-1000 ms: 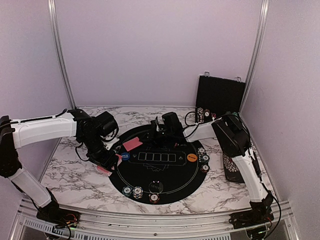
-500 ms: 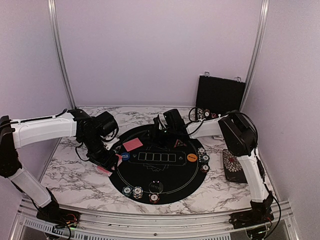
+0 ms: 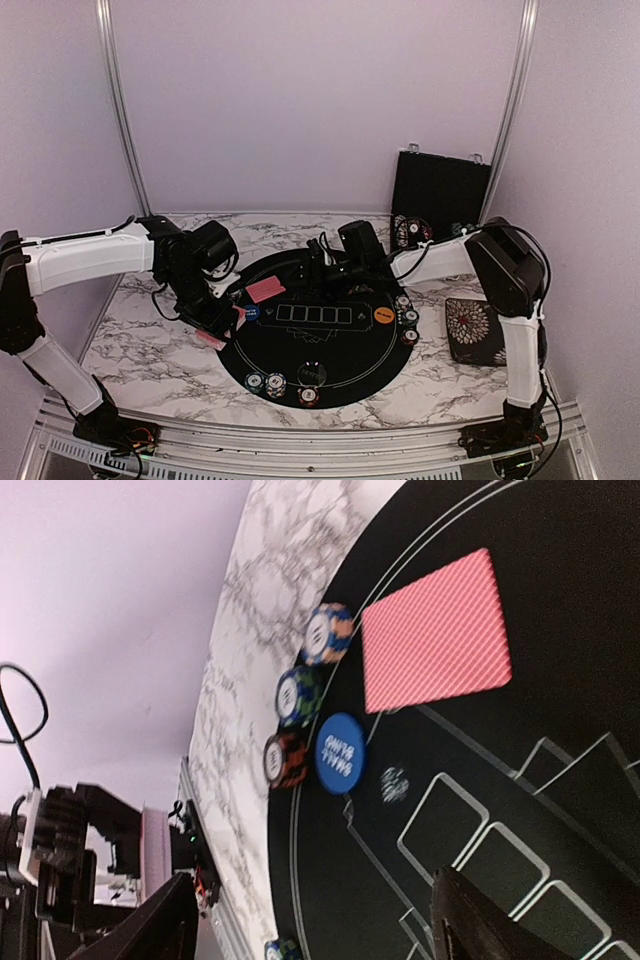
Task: Distribute texas hold em gaming equipment
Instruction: Distribute the poker card in the small blind area, then pick up the poker card from the face-down deck piles.
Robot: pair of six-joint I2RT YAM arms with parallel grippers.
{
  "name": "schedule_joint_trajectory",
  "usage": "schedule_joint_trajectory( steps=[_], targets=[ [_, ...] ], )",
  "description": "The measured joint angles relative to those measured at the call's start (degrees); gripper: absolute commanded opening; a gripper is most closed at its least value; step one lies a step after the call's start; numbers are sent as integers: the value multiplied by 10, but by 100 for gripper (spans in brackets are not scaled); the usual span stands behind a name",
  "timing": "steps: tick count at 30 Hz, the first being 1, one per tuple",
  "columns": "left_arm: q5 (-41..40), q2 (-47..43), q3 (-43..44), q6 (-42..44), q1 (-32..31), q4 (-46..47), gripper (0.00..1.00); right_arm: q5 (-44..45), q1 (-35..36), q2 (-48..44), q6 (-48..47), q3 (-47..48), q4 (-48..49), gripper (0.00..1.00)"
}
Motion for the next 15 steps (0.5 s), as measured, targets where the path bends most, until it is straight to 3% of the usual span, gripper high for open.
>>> schedule_joint_trajectory(
  steps=[15],
  targets=[
    [-1,18,33,3,-46,-3,59,-75,63,-35,77,-80,113,79]
  ],
)
